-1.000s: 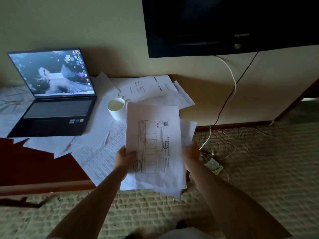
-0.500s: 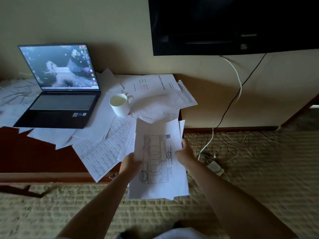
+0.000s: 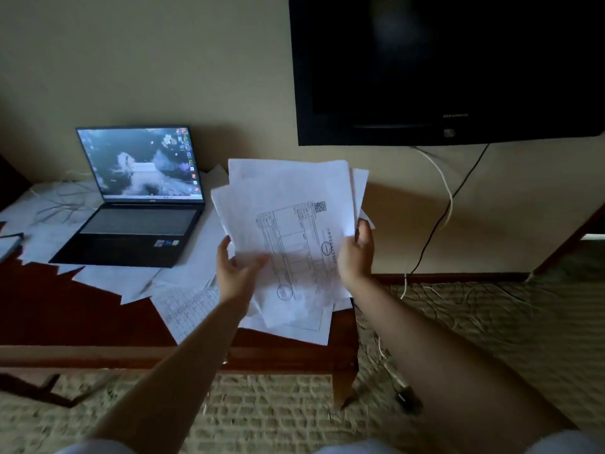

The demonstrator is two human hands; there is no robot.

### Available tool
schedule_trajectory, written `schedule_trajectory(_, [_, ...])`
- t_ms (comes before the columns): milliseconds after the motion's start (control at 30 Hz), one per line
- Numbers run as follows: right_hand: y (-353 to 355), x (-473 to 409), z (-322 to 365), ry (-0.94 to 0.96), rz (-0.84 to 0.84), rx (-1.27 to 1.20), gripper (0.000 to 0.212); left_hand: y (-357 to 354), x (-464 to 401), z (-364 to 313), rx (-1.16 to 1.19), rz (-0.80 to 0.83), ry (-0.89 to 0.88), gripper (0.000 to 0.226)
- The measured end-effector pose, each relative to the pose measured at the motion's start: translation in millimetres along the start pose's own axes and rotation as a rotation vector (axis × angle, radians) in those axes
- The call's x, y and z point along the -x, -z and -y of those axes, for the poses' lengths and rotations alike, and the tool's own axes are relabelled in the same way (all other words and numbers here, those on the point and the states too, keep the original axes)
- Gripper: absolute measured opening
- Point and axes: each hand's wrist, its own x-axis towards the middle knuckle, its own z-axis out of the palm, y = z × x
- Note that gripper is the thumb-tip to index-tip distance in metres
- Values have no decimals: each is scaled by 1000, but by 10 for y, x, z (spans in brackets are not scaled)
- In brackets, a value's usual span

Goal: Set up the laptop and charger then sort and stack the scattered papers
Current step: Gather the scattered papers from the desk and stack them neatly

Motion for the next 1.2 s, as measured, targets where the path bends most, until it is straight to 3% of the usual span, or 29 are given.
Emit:
schedule_trajectory(233, [-39,273,-164,-142,121,-5,35,-23,151,159,-109,-49,68,41])
schedule_trajectory(333, [-98,270,-124,-111,102,-24,47,-28,140,139,-96,-61,19,43])
schedule_trajectory(533, [-62,265,-272,-105,148,79,43,-76,192,96,-155,-82,47,38])
schedule_trajectory(733, [-106,234,-101,18,82,58,48,-149,209,-1,-56,-99,30,31])
schedule_trajectory(933, [-28,353,-274,10,211,148,59,-54,242,162,-72,-109,62,42])
schedule_trajectory(1100, [-56,243,-205,0,164,86,43,-53,199,163,-86,-131,104,32])
schedule_trajectory(1200, [-30,297,-334,-144,289,160,40,26,168,320,-153,-95,210,33])
